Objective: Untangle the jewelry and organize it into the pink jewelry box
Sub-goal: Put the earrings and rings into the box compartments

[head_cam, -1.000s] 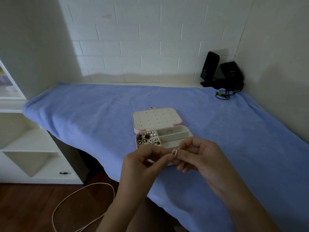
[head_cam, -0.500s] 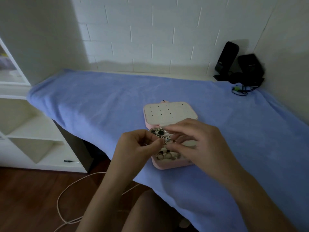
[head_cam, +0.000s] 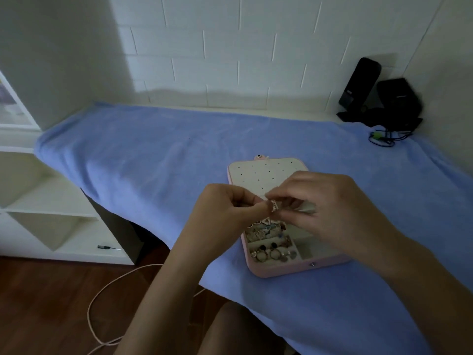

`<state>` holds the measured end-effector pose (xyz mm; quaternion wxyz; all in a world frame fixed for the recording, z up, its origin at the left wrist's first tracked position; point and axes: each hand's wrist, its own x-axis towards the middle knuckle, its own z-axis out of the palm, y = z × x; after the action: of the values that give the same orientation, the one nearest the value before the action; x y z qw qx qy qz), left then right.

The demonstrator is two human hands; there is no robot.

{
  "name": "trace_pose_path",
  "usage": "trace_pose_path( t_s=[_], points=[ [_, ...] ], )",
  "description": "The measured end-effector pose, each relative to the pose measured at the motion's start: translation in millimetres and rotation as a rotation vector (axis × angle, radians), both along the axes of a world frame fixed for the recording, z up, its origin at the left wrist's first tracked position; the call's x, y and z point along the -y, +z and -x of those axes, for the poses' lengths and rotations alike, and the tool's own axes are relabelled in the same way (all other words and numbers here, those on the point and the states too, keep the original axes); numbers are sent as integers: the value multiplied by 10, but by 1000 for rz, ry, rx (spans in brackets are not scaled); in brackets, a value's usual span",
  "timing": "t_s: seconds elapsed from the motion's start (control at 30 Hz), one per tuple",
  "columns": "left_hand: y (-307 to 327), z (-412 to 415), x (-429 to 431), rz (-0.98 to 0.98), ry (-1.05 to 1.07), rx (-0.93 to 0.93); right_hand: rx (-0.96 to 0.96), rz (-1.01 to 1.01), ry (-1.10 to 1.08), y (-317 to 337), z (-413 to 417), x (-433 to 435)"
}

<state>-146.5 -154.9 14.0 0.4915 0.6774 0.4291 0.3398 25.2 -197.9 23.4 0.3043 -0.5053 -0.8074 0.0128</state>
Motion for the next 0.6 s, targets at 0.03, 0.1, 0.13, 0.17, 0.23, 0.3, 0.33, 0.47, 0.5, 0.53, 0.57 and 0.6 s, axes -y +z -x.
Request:
trace_pose_path(
  t_s=[0.03,0.1,0.13,0.17,0.23,0.3,0.33,0.47,0.5,0.53,0.57,0.6],
  points=[
    [15,-17,-25,-9,-9,-8,46,-7,-9,29,-19,-26],
    [28,-50,-70,-18,-23,-22,118,-27,-11,72,-54,-72],
    [34,-66,-83,-16,-28,-25,136,-32,-3,87,-70,-85],
    [37,-80,-94,-11,-37,-26,150,-35,6,95,-86,-92],
    [40,-100,-107,5,-58,-22,174,-38,23,91,-117,-94],
    [28,-104,-120,14,-84,-18,154,-16,30,68,-152,-95],
    [14,-99,-124,9,-102,-13,126,4,31,56,-168,-95],
    [-126,-29,-98,-114,-131,-52,51,101,54,16,-228,-72],
    [-176,-4,-86,-172,-134,-101,51,125,60,7,-241,-63],
    [-220,23,-69,-227,-143,-150,54,147,64,2,-250,-57],
    [-264,46,-54,-276,-165,-193,58,163,66,-1,-259,-50],
    [-305,66,-43,-316,-195,-222,64,176,70,1,-266,-45]
  ],
)
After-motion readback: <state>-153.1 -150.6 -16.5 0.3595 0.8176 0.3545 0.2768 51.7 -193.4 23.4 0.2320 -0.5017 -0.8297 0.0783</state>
